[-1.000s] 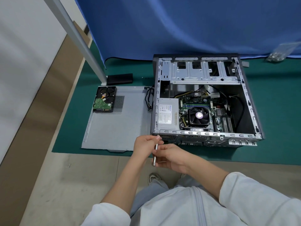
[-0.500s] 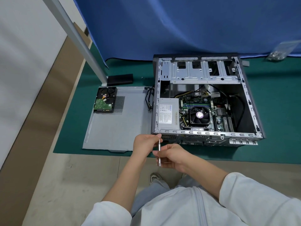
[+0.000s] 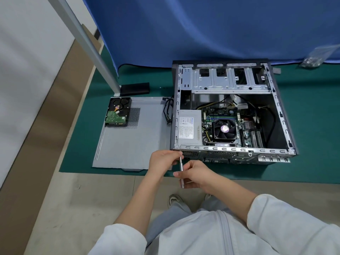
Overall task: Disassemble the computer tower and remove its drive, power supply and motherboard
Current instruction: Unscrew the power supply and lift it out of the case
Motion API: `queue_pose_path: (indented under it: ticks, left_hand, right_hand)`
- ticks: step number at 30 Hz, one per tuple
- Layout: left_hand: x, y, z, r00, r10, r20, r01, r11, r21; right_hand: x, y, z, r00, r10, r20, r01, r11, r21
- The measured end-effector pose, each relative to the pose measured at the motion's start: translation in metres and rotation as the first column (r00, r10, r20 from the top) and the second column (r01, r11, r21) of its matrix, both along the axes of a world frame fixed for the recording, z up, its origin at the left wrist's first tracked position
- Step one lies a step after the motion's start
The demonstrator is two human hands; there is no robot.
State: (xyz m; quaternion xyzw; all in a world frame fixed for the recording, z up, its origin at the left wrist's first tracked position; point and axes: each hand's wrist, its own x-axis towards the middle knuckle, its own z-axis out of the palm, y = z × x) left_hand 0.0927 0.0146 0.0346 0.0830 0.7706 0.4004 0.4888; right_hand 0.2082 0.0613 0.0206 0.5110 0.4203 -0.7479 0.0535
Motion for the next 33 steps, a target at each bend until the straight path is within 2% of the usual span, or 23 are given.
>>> queue_pose_path:
  ticks: [3, 6, 10, 12, 16, 19, 22, 26, 30, 33]
  left_hand:
    - [-0.003, -0.003, 0.004, 1.000, -0.008, 0.020, 0.008, 1.000, 0.001]
    - [-0.014, -0.008, 0.009, 0.999, 0.000, 0.045, -0.001, 1.000, 0.030]
    - [-0.036, -0.012, 0.019, 0.995, -0.026, 0.096, 0.014, 0.992, 0.128]
    - [-0.046, -0.011, 0.025, 0.991, -0.038, 0.130, 0.014, 0.983, 0.181]
    - [-0.054, -0.006, 0.037, 0.966, -0.092, 0.241, 0.024, 0.962, 0.272]
    - [-0.058, -0.002, 0.043, 0.922, -0.129, 0.365, 0.003, 0.945, 0.327]
    - [-0.064, 0.002, 0.048, 0.867, -0.173, 0.467, -0.002, 0.937, 0.351]
    - [-0.075, 0.007, 0.050, 0.816, -0.250, 0.521, 0.039, 0.923, 0.382]
    - [-0.087, 0.016, 0.048, 0.817, -0.369, 0.443, 0.214, 0.907, 0.362]
    - [-0.096, 0.029, 0.046, 0.785, -0.474, 0.399, 0.348, 0.870, 0.348]
  right_hand:
    - [0.000, 0.003, 0.002, 0.993, 0.109, 0.054, -0.115, 0.984, 0.138]
    - [-0.001, 0.009, 0.008, 0.962, 0.243, 0.123, -0.272, 0.881, 0.387]
    - [-0.007, 0.018, 0.027, 0.945, 0.314, 0.093, -0.317, 0.801, 0.508]
    - [-0.010, 0.021, 0.039, 0.946, 0.320, 0.046, -0.286, 0.764, 0.579]
    - [-0.022, 0.029, 0.061, 0.968, 0.147, -0.205, 0.005, 0.801, 0.599]
    - [-0.034, 0.037, 0.074, 0.946, 0.150, -0.287, 0.067, 0.777, 0.625]
    - [-0.043, 0.045, 0.081, 0.945, 0.163, -0.282, 0.063, 0.757, 0.650]
    - [-0.047, 0.053, 0.082, 0.949, 0.173, -0.263, 0.058, 0.725, 0.687]
    - [-0.046, 0.066, 0.080, 0.953, 0.243, -0.181, -0.035, 0.683, 0.730]
    - [-0.046, 0.086, 0.081, 0.939, 0.319, -0.128, -0.125, 0.663, 0.738]
